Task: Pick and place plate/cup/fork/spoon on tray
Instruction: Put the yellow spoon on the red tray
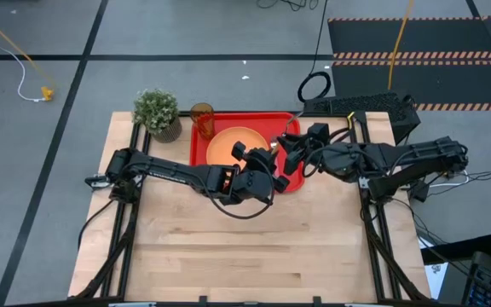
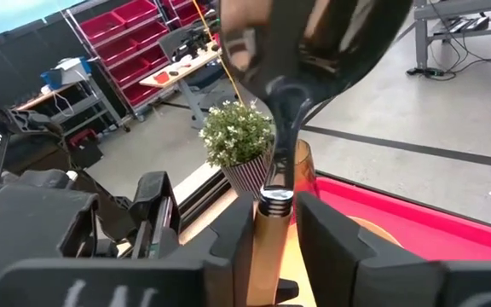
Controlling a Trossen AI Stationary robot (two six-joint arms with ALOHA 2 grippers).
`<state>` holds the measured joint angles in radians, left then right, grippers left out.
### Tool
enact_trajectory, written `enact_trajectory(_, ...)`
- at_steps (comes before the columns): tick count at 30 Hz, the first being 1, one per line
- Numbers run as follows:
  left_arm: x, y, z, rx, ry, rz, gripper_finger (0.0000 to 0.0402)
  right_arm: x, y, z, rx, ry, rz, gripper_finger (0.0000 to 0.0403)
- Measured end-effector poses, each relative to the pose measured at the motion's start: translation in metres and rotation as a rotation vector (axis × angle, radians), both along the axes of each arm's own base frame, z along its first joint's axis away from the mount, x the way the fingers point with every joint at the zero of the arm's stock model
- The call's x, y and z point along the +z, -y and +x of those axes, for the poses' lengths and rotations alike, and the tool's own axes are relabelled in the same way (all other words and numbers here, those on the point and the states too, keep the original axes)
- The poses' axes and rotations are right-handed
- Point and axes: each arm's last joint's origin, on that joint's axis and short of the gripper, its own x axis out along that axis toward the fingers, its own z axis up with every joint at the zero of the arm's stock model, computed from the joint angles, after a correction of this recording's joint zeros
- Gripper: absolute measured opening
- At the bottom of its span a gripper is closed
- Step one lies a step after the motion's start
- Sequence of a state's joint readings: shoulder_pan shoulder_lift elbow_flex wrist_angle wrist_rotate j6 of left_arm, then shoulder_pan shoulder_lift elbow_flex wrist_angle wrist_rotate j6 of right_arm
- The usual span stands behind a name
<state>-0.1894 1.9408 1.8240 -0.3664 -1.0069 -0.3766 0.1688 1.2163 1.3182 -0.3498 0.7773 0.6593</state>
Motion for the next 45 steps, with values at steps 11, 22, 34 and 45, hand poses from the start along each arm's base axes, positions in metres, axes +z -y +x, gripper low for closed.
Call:
enact_trajectory(11,0.0,0.0,0.0,0.001,-0.001,0.002,0.0027,0.0,0.0,0.0,-0.002,0.002,0.002,0.0046)
enact_trajectory(22,0.0,-0.002,0.0,-0.006,-0.021,0.015,0.0028,0.0,0.002,-0.001,-0.035,-0.009,-0.015,0.0121)
enact_trajectory(34,0.0,-0.003,0.0,-0.007,-0.063,0.054,0.0028,-0.001,0.005,-0.001,-0.073,0.001,-0.002,0.0127)
enact_trajectory(45,0.0,-0.003,-0.001,0.018,-0.067,0.071,0.0028,0.003,0.01,0.001,-0.041,0.016,-0.017,0.0128)
